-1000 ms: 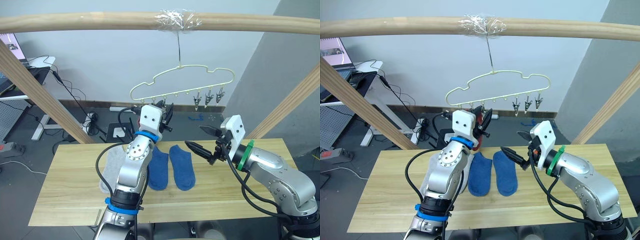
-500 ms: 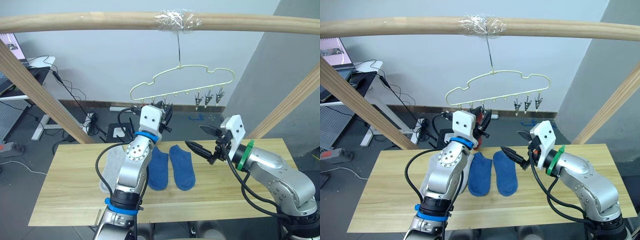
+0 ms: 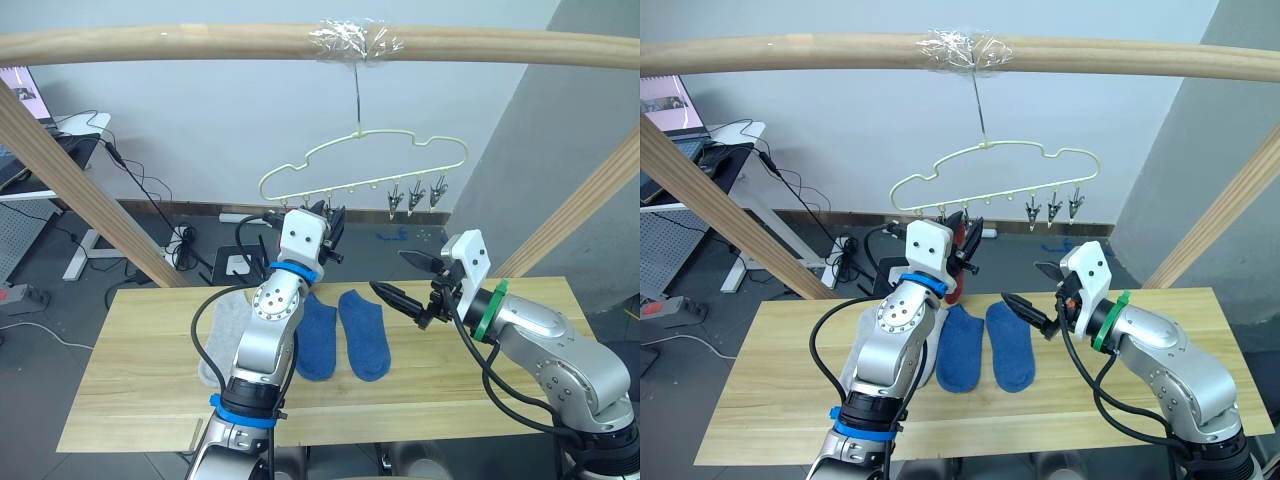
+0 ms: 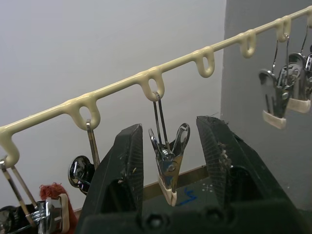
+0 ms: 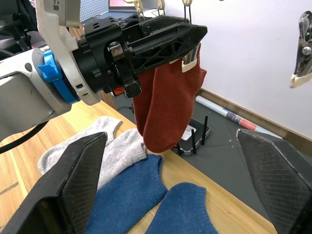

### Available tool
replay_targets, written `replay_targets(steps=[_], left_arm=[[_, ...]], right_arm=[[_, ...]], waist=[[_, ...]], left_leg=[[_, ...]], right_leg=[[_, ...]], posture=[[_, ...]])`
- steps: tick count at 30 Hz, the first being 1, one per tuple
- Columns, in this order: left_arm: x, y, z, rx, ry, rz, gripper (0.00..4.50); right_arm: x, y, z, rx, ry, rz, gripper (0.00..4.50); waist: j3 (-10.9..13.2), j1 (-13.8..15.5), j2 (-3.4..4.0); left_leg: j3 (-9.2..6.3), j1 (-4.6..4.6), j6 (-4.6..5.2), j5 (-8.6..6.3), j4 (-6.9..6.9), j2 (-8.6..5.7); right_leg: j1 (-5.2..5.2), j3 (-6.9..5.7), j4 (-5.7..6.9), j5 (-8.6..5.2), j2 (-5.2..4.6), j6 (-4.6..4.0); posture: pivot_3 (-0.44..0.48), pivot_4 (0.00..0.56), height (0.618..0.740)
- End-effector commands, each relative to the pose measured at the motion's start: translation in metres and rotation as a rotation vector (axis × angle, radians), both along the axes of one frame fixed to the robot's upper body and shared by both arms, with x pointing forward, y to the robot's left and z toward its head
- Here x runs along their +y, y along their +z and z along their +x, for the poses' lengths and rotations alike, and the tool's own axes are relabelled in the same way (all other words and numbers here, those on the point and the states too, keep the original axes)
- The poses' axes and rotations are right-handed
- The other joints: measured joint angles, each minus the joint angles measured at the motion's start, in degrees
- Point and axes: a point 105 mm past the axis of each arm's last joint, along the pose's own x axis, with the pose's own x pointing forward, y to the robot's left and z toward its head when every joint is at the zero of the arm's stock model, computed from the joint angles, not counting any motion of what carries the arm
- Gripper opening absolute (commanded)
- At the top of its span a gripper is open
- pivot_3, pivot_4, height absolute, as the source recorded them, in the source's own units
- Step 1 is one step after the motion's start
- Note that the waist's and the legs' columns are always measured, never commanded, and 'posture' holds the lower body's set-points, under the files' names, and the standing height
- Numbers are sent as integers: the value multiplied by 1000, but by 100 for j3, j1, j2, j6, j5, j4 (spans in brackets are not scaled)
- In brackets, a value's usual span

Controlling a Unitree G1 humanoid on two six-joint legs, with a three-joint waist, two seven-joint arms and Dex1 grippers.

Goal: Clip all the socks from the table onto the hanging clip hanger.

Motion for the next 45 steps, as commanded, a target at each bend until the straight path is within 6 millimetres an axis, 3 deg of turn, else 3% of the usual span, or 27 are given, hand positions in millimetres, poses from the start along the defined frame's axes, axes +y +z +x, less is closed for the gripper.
replay_targets(steps=[1, 7, 13, 17, 27, 32, 41, 45], left_arm=[[-2, 10, -3, -46, -2, -6, 1916], [-1, 7, -3, -35, 5, 1, 1916], [-2, 6, -3, -29, -1, -5, 590], [-2, 5, -4, -24, -3, -8, 7], [-1, 3, -3, -3, -12, -1, 7], [6, 6, -2, 40, -69, -40, 7], [9, 12, -14, 148, -217, -158, 7], [14, 15, -15, 198, -236, -207, 7]], right_arm=[[2, 10, -4, -48, 9, 13, 4500], [2, 10, -5, -48, 10, 12, 4500], [2, 10, -5, -46, 12, 12, 4500], [3, 10, -4, -46, 12, 13, 4500], [2, 6, -2, -33, 2, 7, 4500], [-8, -47, 22, 69, -133, -166, 4500], [40, -101, 48, 128, -35, -277, 4500], [49, -125, 54, 194, -30, -293, 4500]], waist=[[0, 0, 0], [0, -1, 0], [0, -1, 0], [0, -1, 0], [0, -1, 0], [-1, -3, -1], [-1, -93, 0], [-2, -89, 2]], left_leg=[[0, 0, 0, 0, 0, 0], [0, 0, 0, 0, 0, 0], [0, 0, 0, 0, 0, 0], [0, 1, 0, 0, 0, 0], [0, 1, 0, 0, 0, 0], [1, 8, 0, 0, 0, 0], [1, 12, -8, 8, -1, 2], [-1, 9, -18, 14, -5, 3]], right_leg=[[0, 0, 0, 0, 0, 0], [0, 0, 0, 0, 0, 0], [0, 0, 0, 0, 0, 0], [0, 0, 0, 0, 0, 0], [1, 0, 1, 0, 0, 0], [6, 1, 2, 0, 0, 0], [5, 3, 5, 2, 1, -3], [4, 1, 0, 2, 1, -3]], posture=[[-158, 178, 740], [-159, 179, 740], [-159, 175, 740], [-159, 175, 740], [-148, 181, 740], [-133, 182, 740], [-109, 184, 740], [-85, 180, 740]])
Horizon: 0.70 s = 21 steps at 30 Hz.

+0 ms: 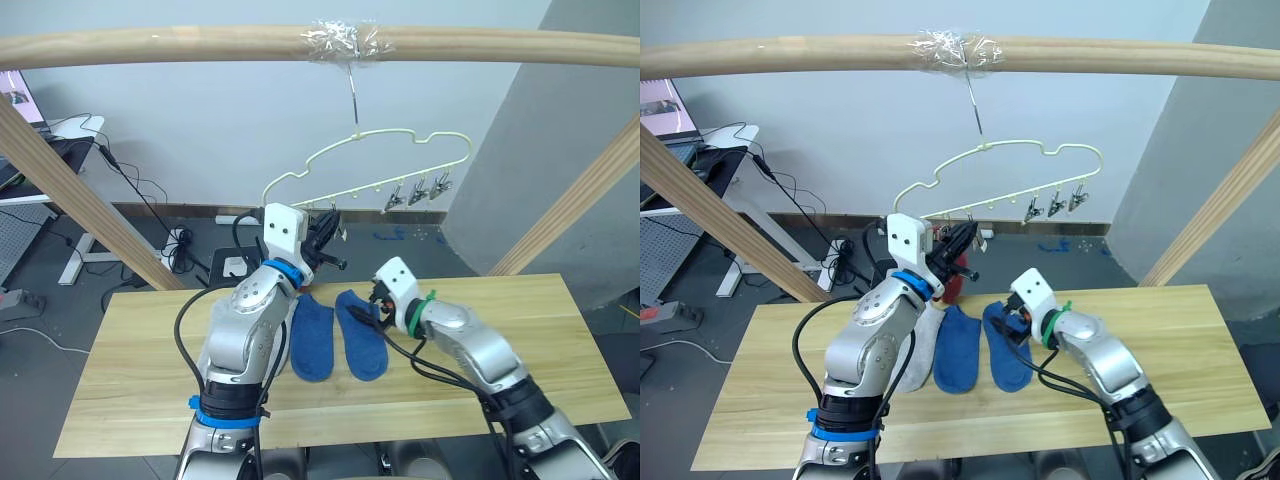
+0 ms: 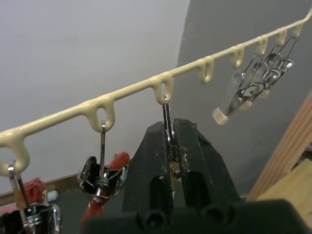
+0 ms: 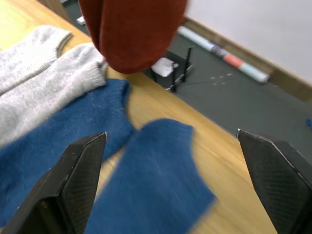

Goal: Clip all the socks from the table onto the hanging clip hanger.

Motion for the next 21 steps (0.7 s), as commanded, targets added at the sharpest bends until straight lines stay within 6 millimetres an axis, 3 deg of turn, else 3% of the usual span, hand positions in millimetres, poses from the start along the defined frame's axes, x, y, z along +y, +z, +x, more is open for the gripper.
replay_targets(steps=[1, 11, 14, 21], left_arm=[[3, 11, -4, 25, -30, -70, 7], [8, 16, -6, 81, -60, -111, 7], [9, 15, -4, 80, -54, -101, 0], [10, 13, -3, 78, -50, -82, 0]], right_arm=[[3, -12, 4, 13, 20, -34, 4500], [-7, -54, -3, 118, 47, -181, 4500], [-10, -59, -6, 116, 53, -194, 3872], [-15, -65, -15, 109, 82, -211, 1428]], waist=[[0, 12, 0], [-2, 14, -1], [-4, 15, -1], [-23, 15, -1]], left_leg=[[1, -1, -2, 1, 0, -3], [3, 2, -4, 2, 2, -1], [3, 5, -5, 3, 2, -1], [5, 8, -6, 3, 2, -1]], right_leg=[[0, 2, 0, 0, -2, 0], [-1, 5, 4, 1, 0, 2], [1, 5, 5, 2, -1, 1], [1, 8, 5, 2, 0, 2]], posture=[[-85, 180, 740], [-80, 174, 740], [-84, 170, 740], [-84, 167, 740]])
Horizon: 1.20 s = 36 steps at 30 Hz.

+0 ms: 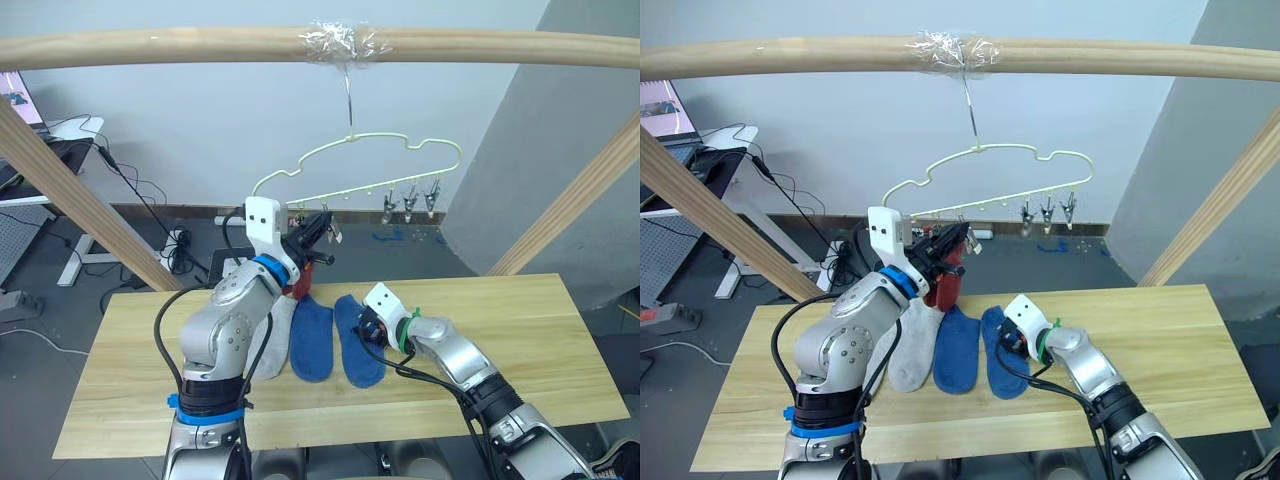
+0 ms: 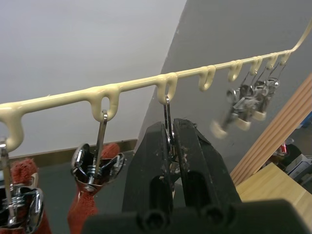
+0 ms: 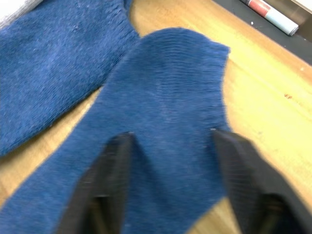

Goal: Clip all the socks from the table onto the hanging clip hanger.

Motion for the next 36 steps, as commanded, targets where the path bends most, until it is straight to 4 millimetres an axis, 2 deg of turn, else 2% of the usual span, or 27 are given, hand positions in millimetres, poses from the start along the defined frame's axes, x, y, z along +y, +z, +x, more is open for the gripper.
replay_targets(steps=[1, 4, 8, 14, 15, 17, 21, 27, 30, 36], left_arm=[[-2, 8, -2, -38, -5, 1, 0], [-2, 8, -3, -35, -8, -1, 0], [-2, 6, -5, -30, -12, -1, 0], [-3, 5, -6, -30, -16, -1, 0], [-3, 5, -6, -30, -17, -1, 0], [-4, 4, -7, -30, -18, -2, 0], [-6, 3, -8, -28, -20, -4, 0], [-6, 2, -9, -25, -17, -3, 0], [-6, 1, -8, -24, -16, -3, 0], [-8, 3, -7, -23, -19, -7, 0]], right_arm=[[-5, -12, -12, 23, 33, -29, 1005], [-8, -12, -15, 9, 45, -36, 23], [-11, -8, -16, -41, 59, -37, 23], [-8, 24, -7, -110, 47, 36, 23], [-10, 25, -8, -116, 61, 23, 420], [-15, 26, -9, -125, 82, -9, 905], [-33, 24, -2, -137, 39, -65, 2339], [-20, 42, -7, -64, -22, 94, 4428], [-11, 41, -15, -16, -11, 111, 4473], [-3, 24, -20, 28, -35, 59, 4473]], waist=[[-12, 0, 0], [-18, 1, 1], [-26, 6, 2], [-31, 34, 2], [-31, 38, 2], [-31, 57, 2], [-32, 83, 1], [-32, 74, 2], [-32, 85, 1], [-32, 83, 1]], left_leg=[[0, 0, 0, 0, 0, 0], [0, 1, 0, 0, 0, 0], [1, 1, -1, 0, 0, -1], [2, 1, -10, 6, 0, -1], [1, 1, -10, 6, 0, -1], [1, 1, -11, 6, 0, -1], [4, 1, -11, 6, 0, -2], [3, 3, -11, 6, -2, 1], [2, 1, -11, 6, -1, 0], [3, 2, -10, 6, -2, -2]], right_leg=[[0, 0, 0, 0, 0, 0], [1, 0, 0, 0, 0, 0], [2, 1, 0, 0, 0, 0], [0, 5, 0, 2, 0, 1], [0, 4, 0, 3, 0, 1], [0, 4, 0, 3, 0, 2], [0, 6, -2, 3, 0, 2], [0, 7, 1, 3, 2, 1], [0, 7, -1, 3, 1, 1], [-1, 9, -1, 4, 1, 2]], posture=[[-84, 165, 740], [-80, 161, 740], [-80, 153, 740], [-86, 148, 740], [-86, 148, 740], [-86, 146, 740], [-86, 149, 740], [-89, 156, 740], [-89, 156, 740], [-87, 162, 740]])
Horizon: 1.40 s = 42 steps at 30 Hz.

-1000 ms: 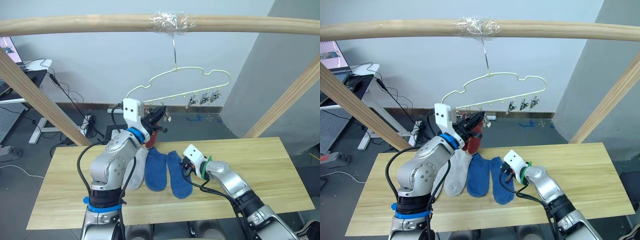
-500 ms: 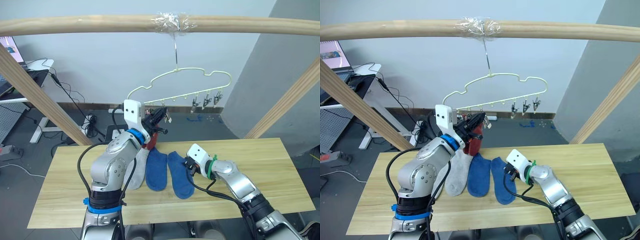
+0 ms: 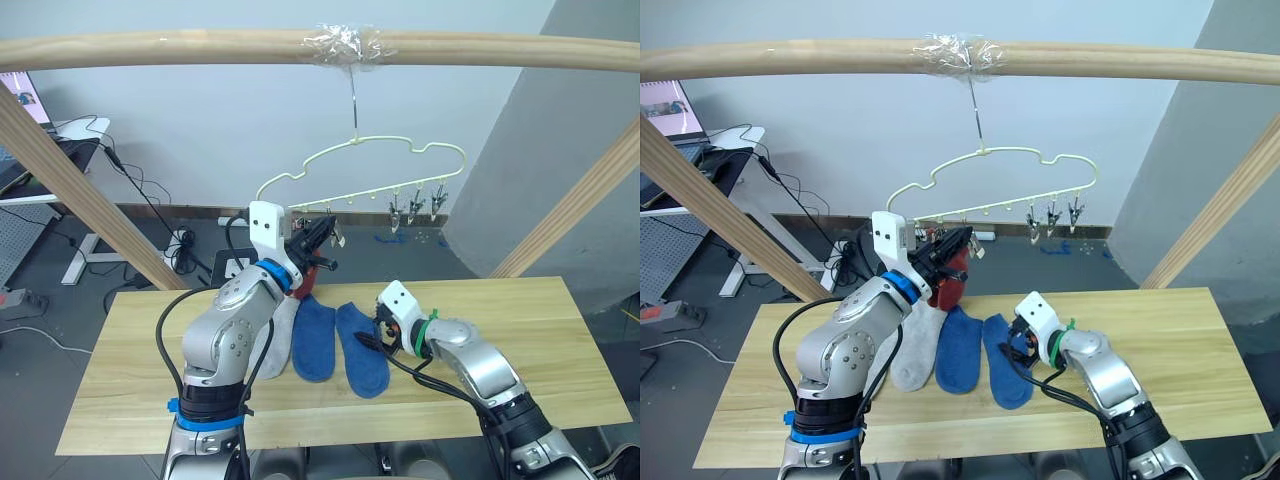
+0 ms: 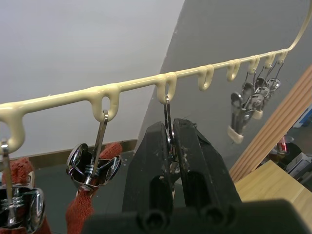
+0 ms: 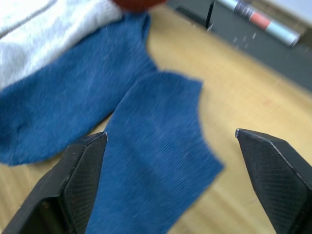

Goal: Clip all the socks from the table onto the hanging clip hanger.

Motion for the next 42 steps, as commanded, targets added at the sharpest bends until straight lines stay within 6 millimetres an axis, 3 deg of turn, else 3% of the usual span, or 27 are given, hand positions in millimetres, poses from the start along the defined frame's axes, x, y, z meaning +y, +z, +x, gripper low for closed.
replay_targets(steps=[1, 7, 19, 23, 29, 33, 38, 42], left_arm=[[-2, 7, -2, -22, -6, -11, 0], [-1, 5, -3, -18, 0, -7, 0], [-3, 5, -4, -16, 10, -10, 0], [0, 5, -2, -19, 22, -2, 0], [1, 6, -1, -22, 28, 3, 0], [1, 6, -1, -23, 28, 2, 0], [2, 6, -1, -18, 17, -4, 0], [3, 4, -4, 19, -21, -47, 0]], right_arm=[[6, -3, 2, -19, -2, -31, 4473], [12, -17, 4, -5, 7, -63, 4473], [4, -47, 0, 16, 50, -165, 4473], [-5, -59, -12, 28, 131, -231, 3573], [-7, -61, -18, 84, 95, -178, 1456], [-8, -47, -9, 19, 78, -140, 59], [-9, -16, -7, -44, 82, -28, 23], [-8, 24, -12, -70, 101, 97, 23]], waist=[[0, -5, 0], [0, -5, 0], [0, 0, 0], [0, 0, 0], [-1, 5, -1], [-1, 5, -2], [0, 16, -2], [2, 17, -2]], left_leg=[[0, 1, 0, 0, 0, 0], [3, 2, 0, 0, 0, 0], [10, 29, 19, -11, -4, 0], [15, 63, 23, -13, -11, -2], [12, 81, 24, -14, -9, -1], [11, 81, 24, -14, -8, -1], [12, 75, 24, -14, -8, -1], [21, 69, 24, -14, -11, -2]], right_leg=[[0, 0, 1, 0, 0, 0], [0, 3, 0, 0, 1, 0], [18, 14, 1, 1, 2, 1], [52, 20, -6, 0, 2, 2], [71, 19, -6, 1, 4, 3], [71, 20, -6, 2, 5, 5], [68, 22, -10, 3, 5, 7], [54, 34, -11, 3, 5, 7]], posture=[[-87, 162, 740], [-80, 169, 740], [-62, 178, 740], [-58, 179, 740], [-59, 176, 740], [-57, 177, 740], [-57, 174, 740], [-63, 169, 740]])
